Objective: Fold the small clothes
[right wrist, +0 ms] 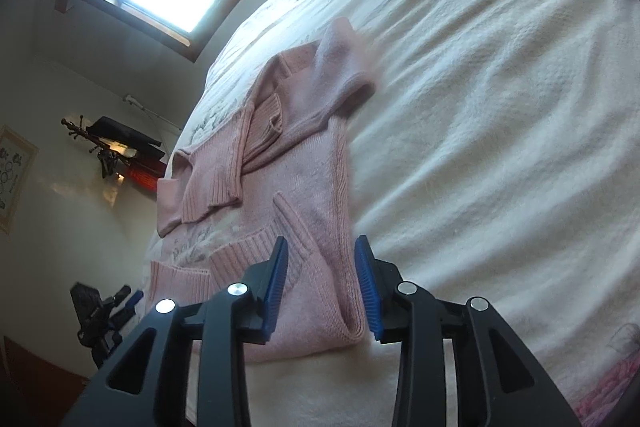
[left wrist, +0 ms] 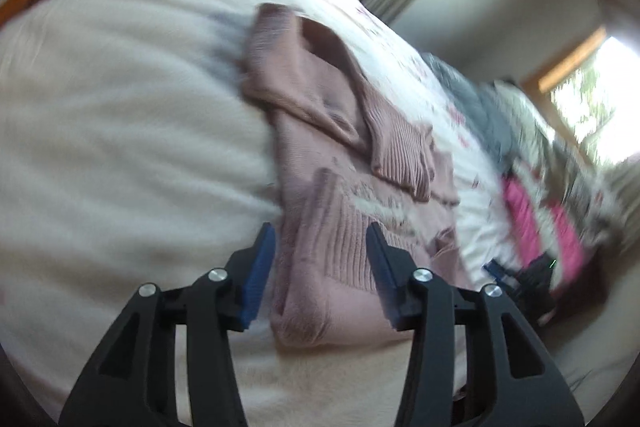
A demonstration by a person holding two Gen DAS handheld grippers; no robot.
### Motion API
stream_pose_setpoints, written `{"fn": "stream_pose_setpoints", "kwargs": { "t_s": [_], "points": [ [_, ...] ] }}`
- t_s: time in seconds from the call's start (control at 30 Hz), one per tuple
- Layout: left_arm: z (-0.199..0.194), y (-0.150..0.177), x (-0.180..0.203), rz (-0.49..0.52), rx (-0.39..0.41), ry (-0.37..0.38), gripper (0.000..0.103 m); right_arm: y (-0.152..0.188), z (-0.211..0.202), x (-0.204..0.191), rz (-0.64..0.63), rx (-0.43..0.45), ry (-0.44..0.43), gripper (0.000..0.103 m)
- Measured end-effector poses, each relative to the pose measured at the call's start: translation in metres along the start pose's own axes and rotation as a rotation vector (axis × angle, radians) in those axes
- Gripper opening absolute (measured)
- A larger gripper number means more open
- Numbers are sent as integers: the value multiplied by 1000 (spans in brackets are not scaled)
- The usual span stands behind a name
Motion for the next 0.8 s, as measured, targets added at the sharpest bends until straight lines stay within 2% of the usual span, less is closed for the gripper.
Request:
{"fn": "stream_pose_setpoints", "kwargs": {
  "t_s": [0.07,0.23,0.33,0.43,0.47,0.5,0.6,0.73,0.8],
  "points": [
    [15,-4,11,66,-25,-28,50,3,1,-3,-14,-12,11,36],
    [46,-9,18,145,-61,-120,49,4,5,-1,-17,-23,11,37],
    [56,-11,24,190,-71,-169,42,2,7,0,-19,-30,15,37],
    [58,-9,25,220,-76,-176,24,-1,11,0,-24,-35,14,38],
    [56,-8,26,228,-78,-166,13,-2,12,-1,-29,-38,15,38],
    [53,-7,25,228,-78,-154,11,-4,14,-3,-38,-41,16,38],
    [49,-7,25,211,-79,-118,11,-9,20,-10,-83,-61,19,40],
    [63,-6,19,221,-102,-165,16,-17,34,-30,-194,-108,28,48],
    [67,-5,19,220,-122,-150,31,-19,42,-41,-257,-135,28,51]
  ]
}}
Point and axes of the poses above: each gripper's, at about its wrist camera, not at the fingertips, and z roughly the way its jaws point, x to its right, y to its underside, the point moved 4 cm from there along z, roughly the way its jaws point, and after that the axes turned 14 degrees about -z, right-handed, at the moved point
